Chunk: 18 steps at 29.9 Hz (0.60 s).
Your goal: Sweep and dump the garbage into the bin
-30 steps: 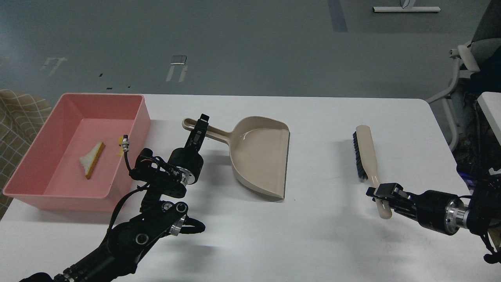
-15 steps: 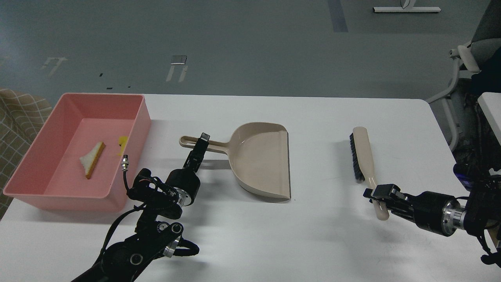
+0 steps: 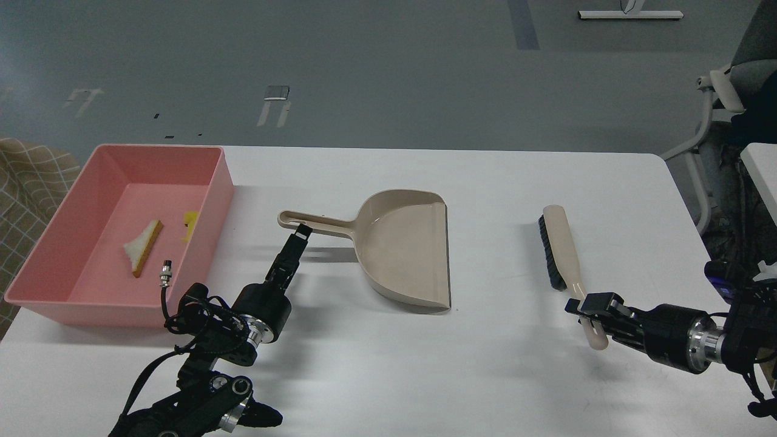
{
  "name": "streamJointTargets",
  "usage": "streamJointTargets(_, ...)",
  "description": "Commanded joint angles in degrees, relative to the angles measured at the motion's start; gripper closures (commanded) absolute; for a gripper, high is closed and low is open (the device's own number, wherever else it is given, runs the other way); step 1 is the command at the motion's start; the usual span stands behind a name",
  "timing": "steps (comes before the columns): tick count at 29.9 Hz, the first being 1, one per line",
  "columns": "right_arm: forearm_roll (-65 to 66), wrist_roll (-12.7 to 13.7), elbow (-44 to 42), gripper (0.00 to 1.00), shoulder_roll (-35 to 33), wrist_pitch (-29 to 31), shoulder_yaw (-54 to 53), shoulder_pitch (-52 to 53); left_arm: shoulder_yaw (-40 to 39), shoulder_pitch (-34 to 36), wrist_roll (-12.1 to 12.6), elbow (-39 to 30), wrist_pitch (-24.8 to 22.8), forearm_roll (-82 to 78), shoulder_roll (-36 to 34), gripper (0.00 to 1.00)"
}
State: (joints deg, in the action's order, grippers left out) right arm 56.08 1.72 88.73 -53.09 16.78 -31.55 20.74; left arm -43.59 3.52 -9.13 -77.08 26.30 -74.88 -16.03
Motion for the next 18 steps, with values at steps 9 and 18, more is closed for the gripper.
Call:
streamJointTargets(9, -1.85, -0.05, 1.18, 0.01, -6.67, 0.97, -2.99, 0.09, -1.06, -0.18, 0.78, -10.63, -2.48, 0.26, -5.49, 0.02)
streamJointTargets(18, -11.16, -0.58, -0.92, 0.01, -11.24, 5.72, -13.95, 0.09, -7.71, 0.61, 0.87, -20.65, -7.04, 4.83, -14.98, 0.02)
